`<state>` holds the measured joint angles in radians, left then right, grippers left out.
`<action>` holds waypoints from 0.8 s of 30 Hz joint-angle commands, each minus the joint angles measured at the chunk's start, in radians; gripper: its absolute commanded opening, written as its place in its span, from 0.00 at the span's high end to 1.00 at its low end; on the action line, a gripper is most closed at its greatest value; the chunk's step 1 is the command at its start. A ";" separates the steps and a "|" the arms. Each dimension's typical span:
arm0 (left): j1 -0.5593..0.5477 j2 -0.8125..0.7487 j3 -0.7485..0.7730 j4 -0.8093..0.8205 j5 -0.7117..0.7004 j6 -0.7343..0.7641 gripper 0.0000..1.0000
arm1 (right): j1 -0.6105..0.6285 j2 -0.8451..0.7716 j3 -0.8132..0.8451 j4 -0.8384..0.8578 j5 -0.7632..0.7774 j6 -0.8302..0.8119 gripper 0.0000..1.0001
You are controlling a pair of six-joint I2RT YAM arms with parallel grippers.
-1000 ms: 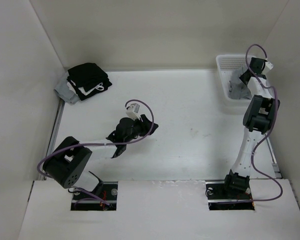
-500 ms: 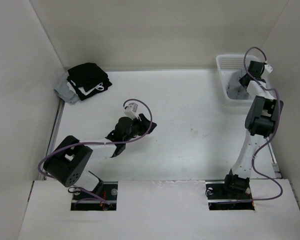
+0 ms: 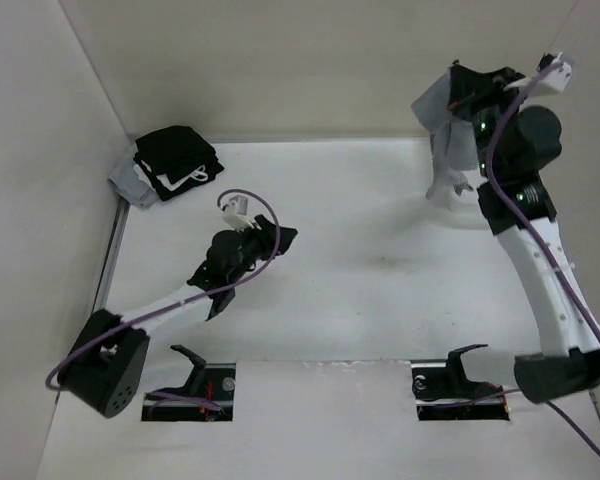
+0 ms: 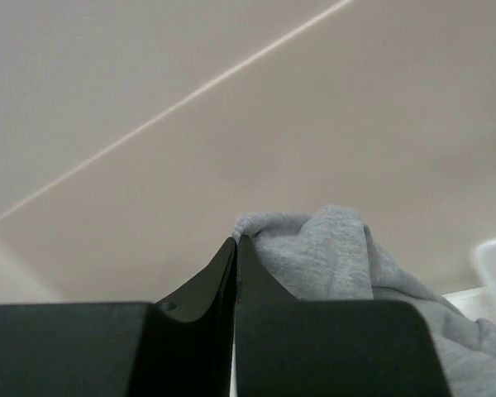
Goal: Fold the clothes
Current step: Move the tank top to the center of the board
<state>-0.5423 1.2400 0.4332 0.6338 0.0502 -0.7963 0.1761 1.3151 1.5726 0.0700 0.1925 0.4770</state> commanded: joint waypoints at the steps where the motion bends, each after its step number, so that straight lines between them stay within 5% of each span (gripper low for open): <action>1: 0.075 -0.209 -0.001 -0.143 -0.099 -0.003 0.58 | 0.177 -0.180 -0.215 0.071 -0.073 0.020 0.99; 7: 0.155 -0.405 -0.045 -0.308 -0.188 -0.027 0.52 | 0.521 -0.324 -0.705 0.261 -0.110 0.196 0.87; 10: 0.179 -0.445 -0.076 -0.371 -0.170 -0.034 0.52 | 0.753 -0.173 -0.897 0.349 -0.070 0.293 0.61; 14: 0.193 -0.450 -0.111 -0.483 -0.164 -0.012 0.53 | 0.924 -0.196 -0.957 0.185 0.044 0.281 0.49; 16: 0.172 -0.423 -0.120 -0.517 -0.164 0.003 0.54 | 0.926 -0.266 -0.979 0.131 0.137 0.281 0.51; 19: 0.117 -0.357 -0.125 -0.557 -0.164 0.025 0.56 | 0.879 -0.423 -1.036 -0.057 0.280 0.339 0.82; 20: 0.088 -0.331 -0.128 -0.559 -0.164 0.028 0.56 | 0.857 -0.441 -1.046 -0.118 0.285 0.371 0.85; 24: -0.073 -0.179 -0.097 -0.536 -0.147 0.045 0.57 | 0.779 -0.448 -1.092 -0.346 0.335 0.481 0.77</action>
<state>-0.5049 0.9672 0.3153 0.0937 -0.1181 -0.7883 0.9981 0.8413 0.5369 -0.0147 0.4133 0.8417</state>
